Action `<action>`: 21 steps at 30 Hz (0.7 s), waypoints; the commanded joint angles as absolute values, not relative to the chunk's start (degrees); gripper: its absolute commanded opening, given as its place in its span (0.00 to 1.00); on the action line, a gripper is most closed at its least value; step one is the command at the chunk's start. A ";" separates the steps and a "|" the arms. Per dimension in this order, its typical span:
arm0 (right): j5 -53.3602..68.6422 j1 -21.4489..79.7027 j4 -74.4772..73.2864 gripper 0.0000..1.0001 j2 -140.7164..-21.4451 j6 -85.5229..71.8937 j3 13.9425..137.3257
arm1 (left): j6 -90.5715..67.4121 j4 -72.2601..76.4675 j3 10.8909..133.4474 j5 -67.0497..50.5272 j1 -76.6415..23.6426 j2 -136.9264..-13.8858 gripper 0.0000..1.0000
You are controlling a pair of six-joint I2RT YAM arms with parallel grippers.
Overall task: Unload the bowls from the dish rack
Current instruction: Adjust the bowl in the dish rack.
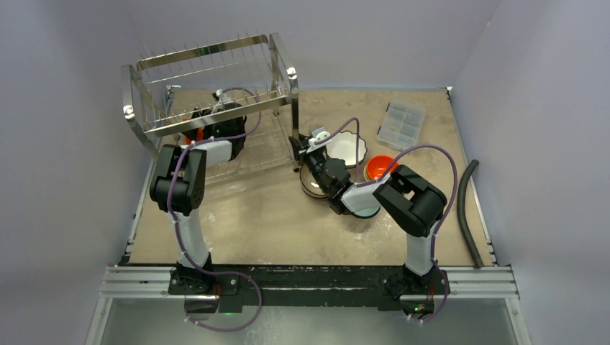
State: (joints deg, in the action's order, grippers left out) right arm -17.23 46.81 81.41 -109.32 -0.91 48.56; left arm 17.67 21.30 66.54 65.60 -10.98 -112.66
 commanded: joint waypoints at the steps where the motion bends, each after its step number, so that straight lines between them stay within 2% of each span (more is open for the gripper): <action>1: -16.92 46.57 85.07 0.01 -106.61 -3.60 48.43 | 18.07 22.54 68.62 68.08 -10.14 -112.08 0.87; 10: -16.97 46.52 85.16 0.00 -106.26 -3.59 48.25 | 16.95 21.58 68.54 67.37 -9.81 -111.97 0.82; 21: -16.89 46.51 85.52 0.01 -106.26 -3.69 48.14 | 13.42 18.49 68.50 65.56 -9.07 -110.43 0.70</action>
